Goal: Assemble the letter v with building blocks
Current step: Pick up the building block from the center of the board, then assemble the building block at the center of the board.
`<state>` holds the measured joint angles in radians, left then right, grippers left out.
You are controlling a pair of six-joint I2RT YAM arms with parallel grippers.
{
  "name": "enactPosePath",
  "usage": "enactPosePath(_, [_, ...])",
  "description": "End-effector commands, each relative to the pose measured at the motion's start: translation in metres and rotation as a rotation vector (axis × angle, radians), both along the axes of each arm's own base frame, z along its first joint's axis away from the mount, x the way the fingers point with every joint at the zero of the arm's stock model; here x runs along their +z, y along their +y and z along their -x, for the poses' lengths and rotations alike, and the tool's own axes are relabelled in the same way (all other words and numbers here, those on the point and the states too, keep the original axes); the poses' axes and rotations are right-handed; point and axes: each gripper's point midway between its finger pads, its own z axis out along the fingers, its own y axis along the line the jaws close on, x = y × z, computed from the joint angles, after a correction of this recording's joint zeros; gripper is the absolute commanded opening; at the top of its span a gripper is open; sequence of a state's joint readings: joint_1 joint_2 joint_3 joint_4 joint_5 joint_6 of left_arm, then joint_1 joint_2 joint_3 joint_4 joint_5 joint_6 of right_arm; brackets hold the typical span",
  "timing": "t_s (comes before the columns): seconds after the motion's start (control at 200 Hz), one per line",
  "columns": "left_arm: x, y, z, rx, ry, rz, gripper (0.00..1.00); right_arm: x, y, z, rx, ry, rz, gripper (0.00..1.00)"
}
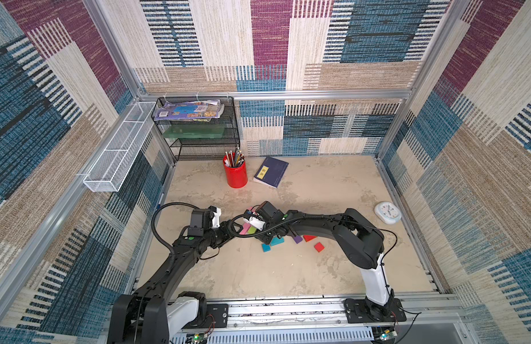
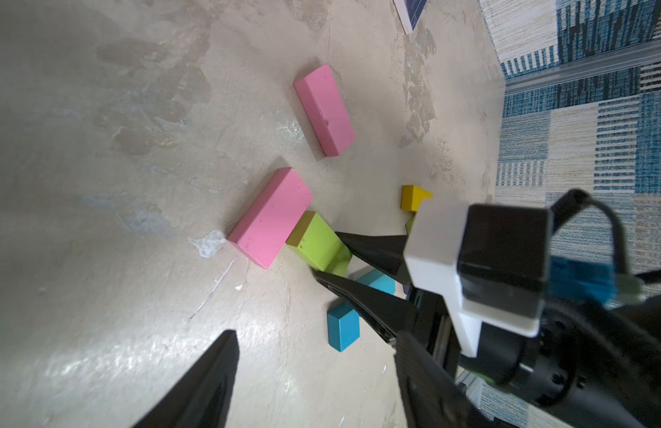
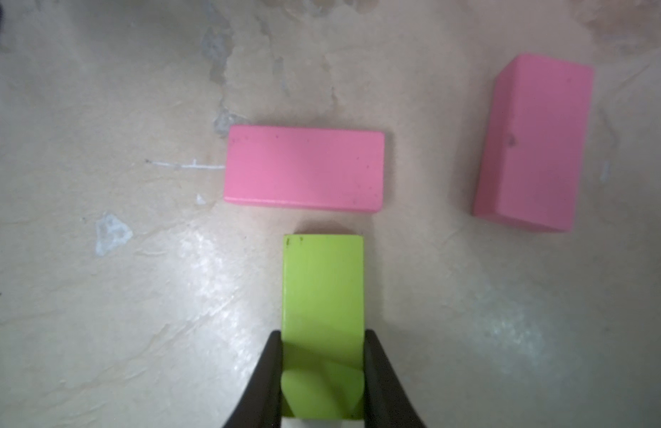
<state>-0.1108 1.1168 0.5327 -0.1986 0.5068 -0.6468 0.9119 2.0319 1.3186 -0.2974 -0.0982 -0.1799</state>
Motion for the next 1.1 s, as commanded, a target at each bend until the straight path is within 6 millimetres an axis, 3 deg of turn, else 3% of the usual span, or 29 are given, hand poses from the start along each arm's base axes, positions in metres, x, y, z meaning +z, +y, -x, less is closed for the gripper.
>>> enactPosePath(0.0, [-0.001,0.0,-0.001,-0.006,0.004,-0.007,0.7,0.012,-0.007,0.0,-0.021,-0.029,-0.002,0.22])
enactPosePath(0.29, [0.012,-0.008,-0.006,-0.048,-0.044,0.027,0.69,0.044,-0.016,-0.014,-0.1,-0.077,-0.088,0.21])
enactPosePath(0.471, [0.019,-0.012,-0.007,-0.068,-0.081,0.04,0.68,0.054,-0.025,-0.027,-0.151,-0.068,-0.14,0.22])
enactPosePath(0.696, [0.026,-0.03,-0.006,-0.127,-0.143,0.105,0.69,0.049,-0.033,-0.037,-0.186,-0.059,-0.142,0.24])
enactPosePath(1.097, [0.005,-0.037,-0.016,-0.099,-0.117,0.059,0.71,0.029,-0.035,-0.046,-0.2,-0.045,-0.106,0.26])
